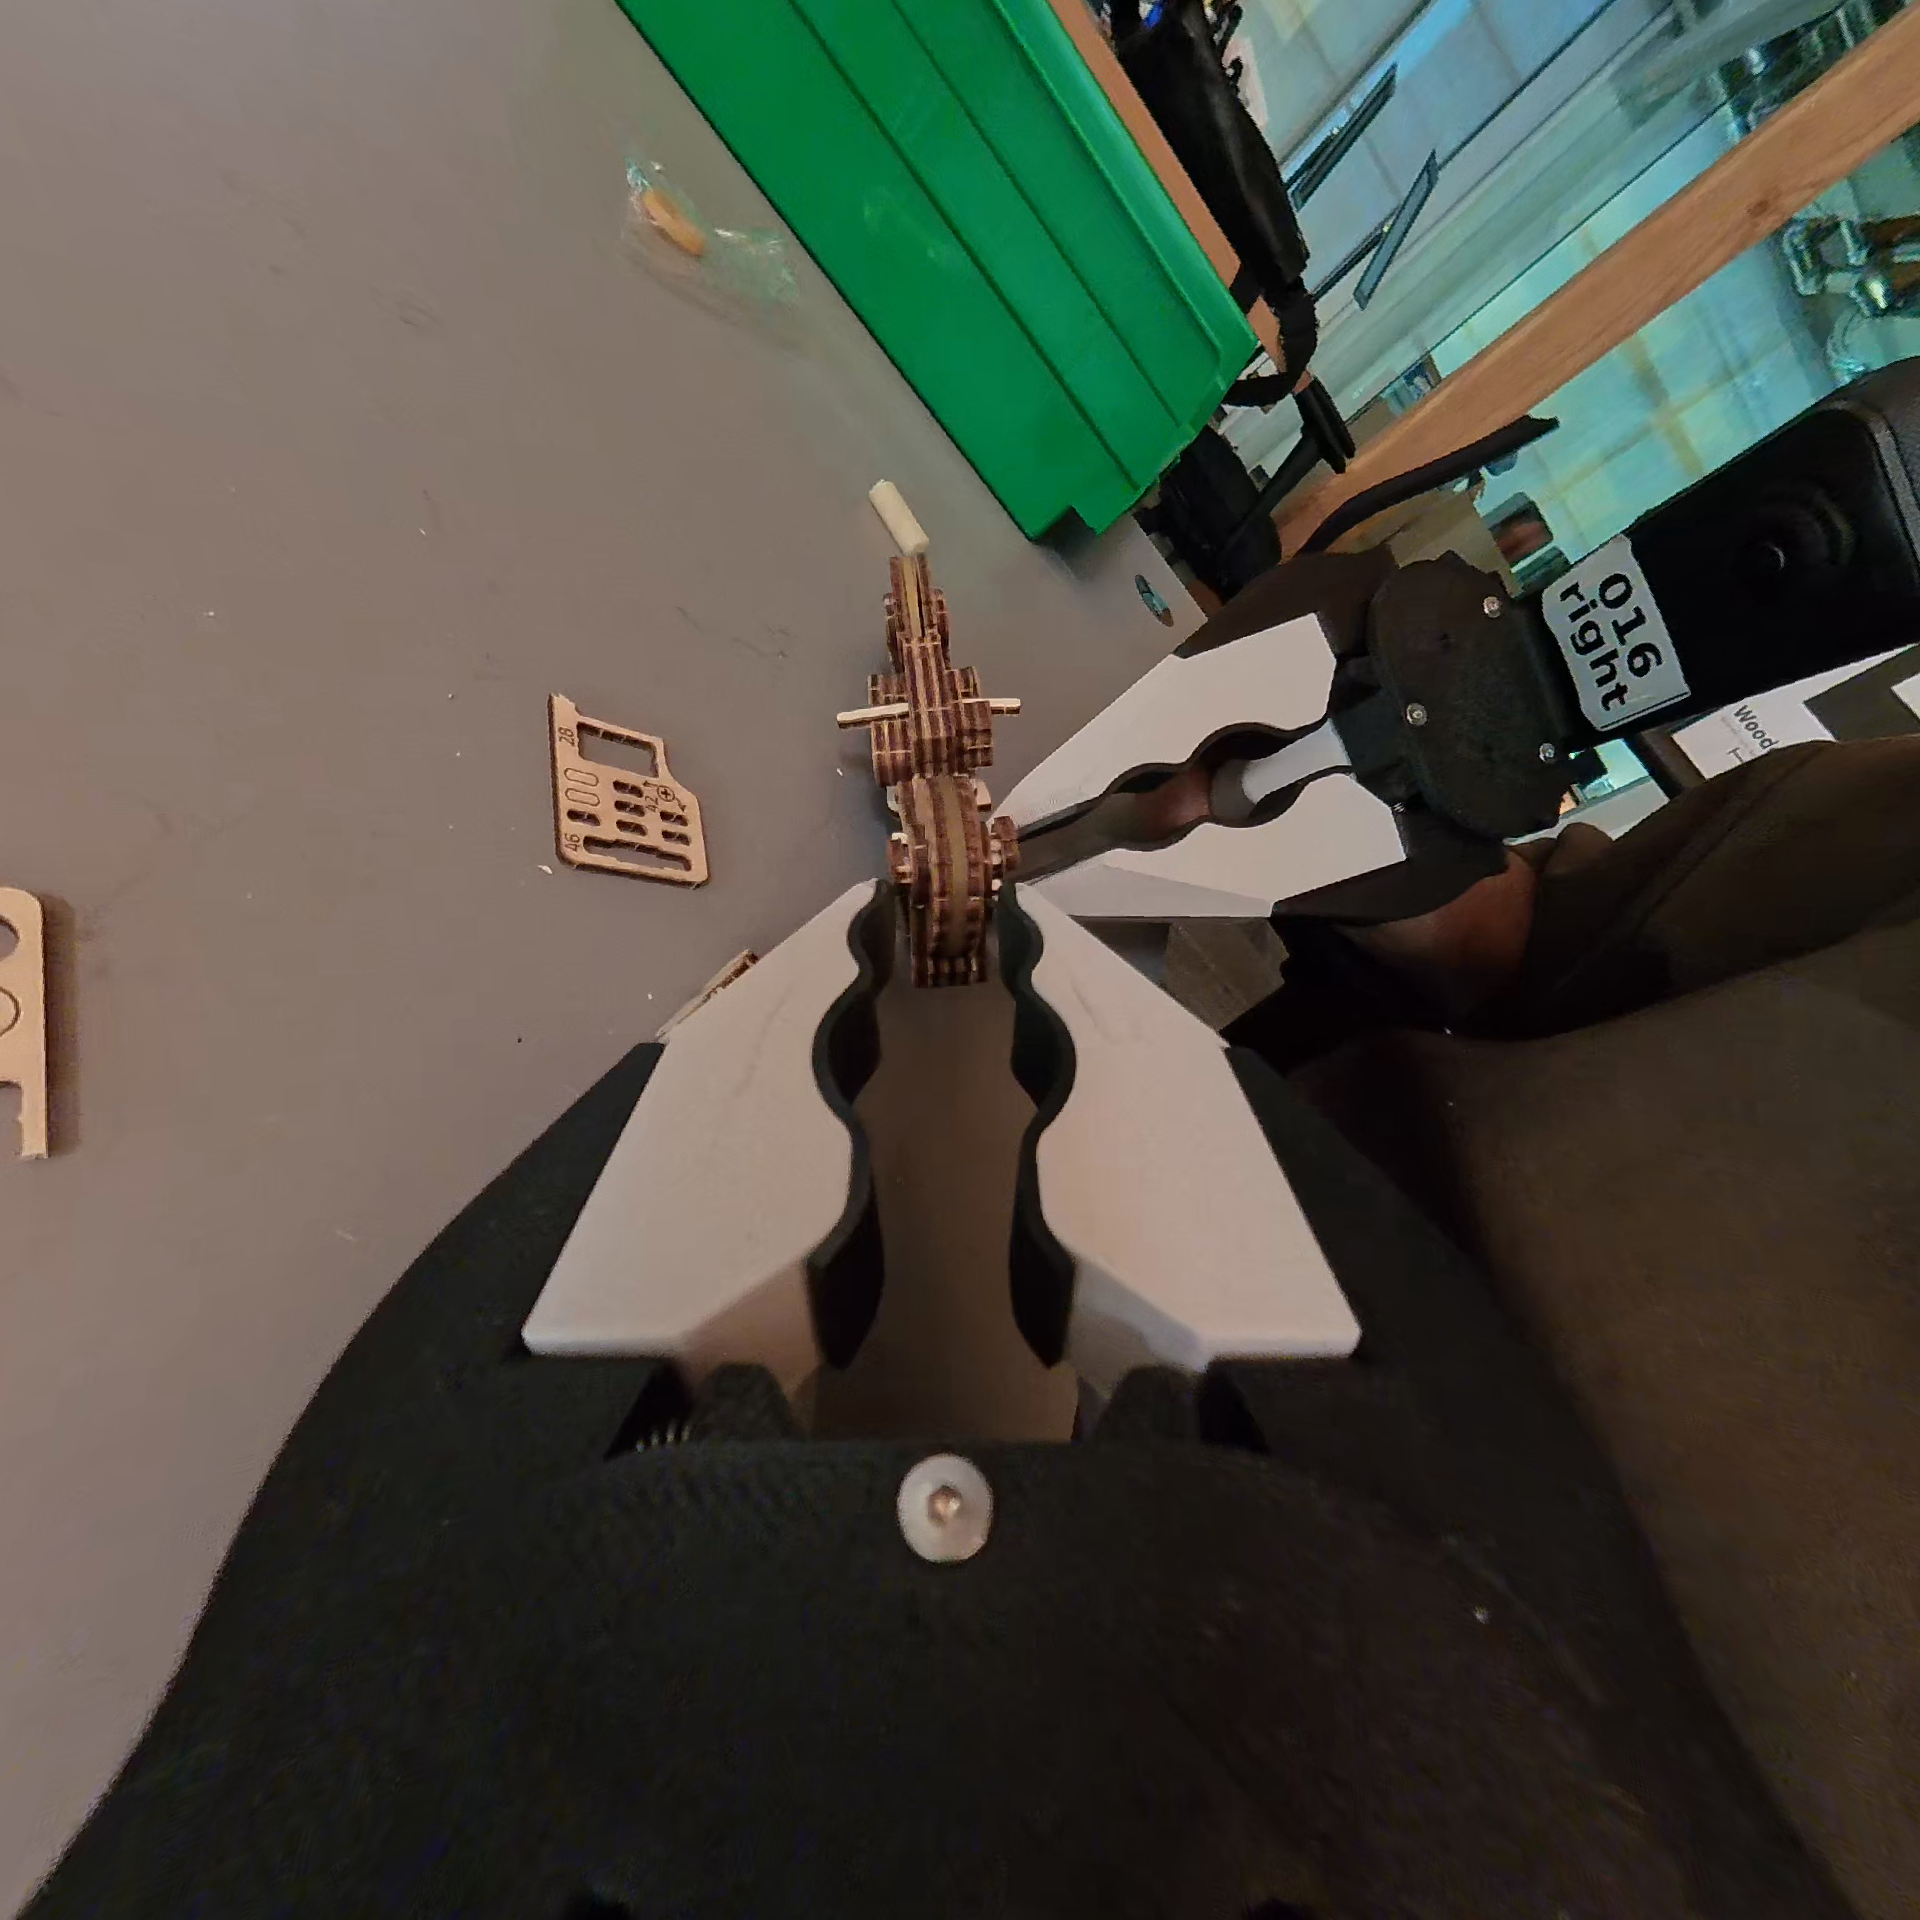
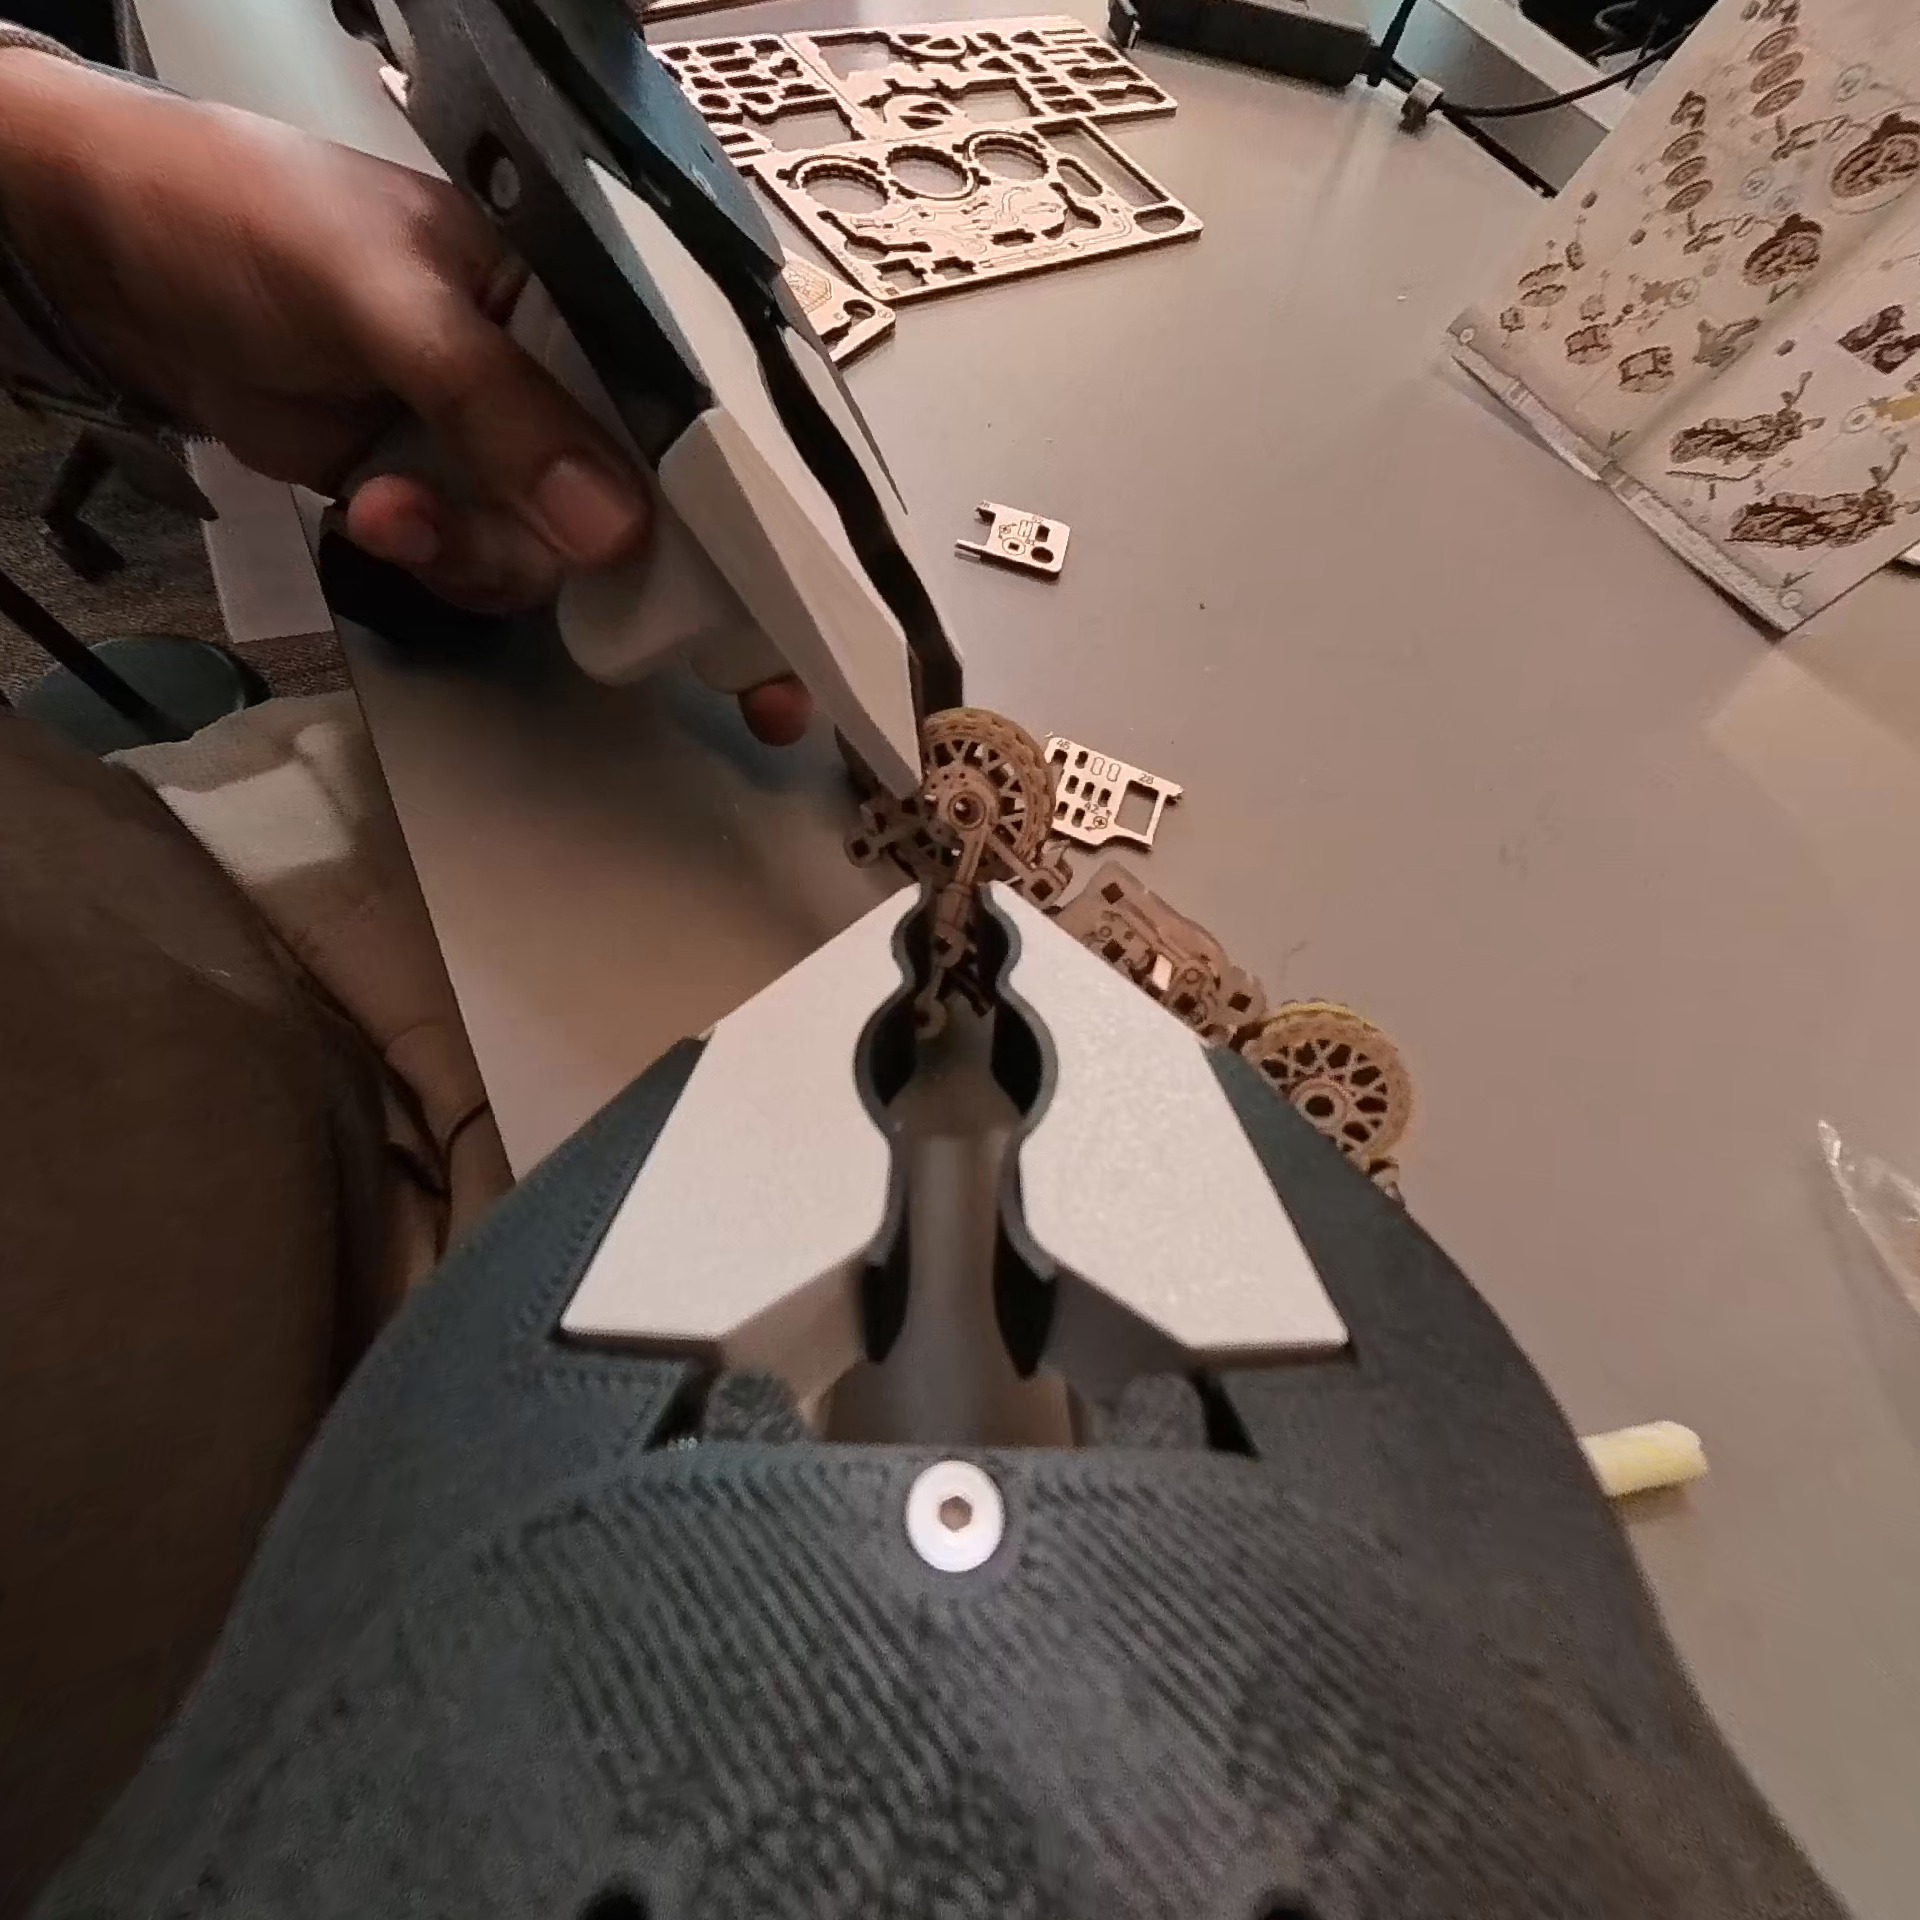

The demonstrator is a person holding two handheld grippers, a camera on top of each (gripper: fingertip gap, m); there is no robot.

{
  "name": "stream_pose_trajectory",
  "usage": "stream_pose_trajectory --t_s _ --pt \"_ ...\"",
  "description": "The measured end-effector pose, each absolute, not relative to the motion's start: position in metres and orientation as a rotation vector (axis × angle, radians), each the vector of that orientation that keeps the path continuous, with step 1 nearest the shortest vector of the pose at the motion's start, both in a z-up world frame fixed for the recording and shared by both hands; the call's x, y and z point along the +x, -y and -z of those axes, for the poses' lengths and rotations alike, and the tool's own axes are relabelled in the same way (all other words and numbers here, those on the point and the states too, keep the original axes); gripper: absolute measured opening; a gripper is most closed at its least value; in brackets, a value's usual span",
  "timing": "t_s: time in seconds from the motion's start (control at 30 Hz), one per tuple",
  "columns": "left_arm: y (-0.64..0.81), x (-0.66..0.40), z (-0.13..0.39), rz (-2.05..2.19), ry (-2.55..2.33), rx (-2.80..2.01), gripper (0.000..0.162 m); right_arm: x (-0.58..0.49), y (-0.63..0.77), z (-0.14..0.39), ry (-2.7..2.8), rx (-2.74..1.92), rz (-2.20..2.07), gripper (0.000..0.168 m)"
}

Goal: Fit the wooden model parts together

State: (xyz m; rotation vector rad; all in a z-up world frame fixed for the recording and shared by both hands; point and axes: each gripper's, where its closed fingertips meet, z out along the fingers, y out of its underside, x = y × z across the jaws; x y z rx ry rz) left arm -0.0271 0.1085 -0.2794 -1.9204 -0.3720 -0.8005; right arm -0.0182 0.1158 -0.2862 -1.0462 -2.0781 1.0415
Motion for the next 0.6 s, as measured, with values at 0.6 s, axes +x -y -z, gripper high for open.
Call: stream_pose_trajectory --t_s 0.6 --pt "-0.1082 -0.0275 0.2784 0.832 0.38 -1.909 0.012 -0.0175 -0.1146 0.2866 2.085 -0.992 -1.006 0.006"
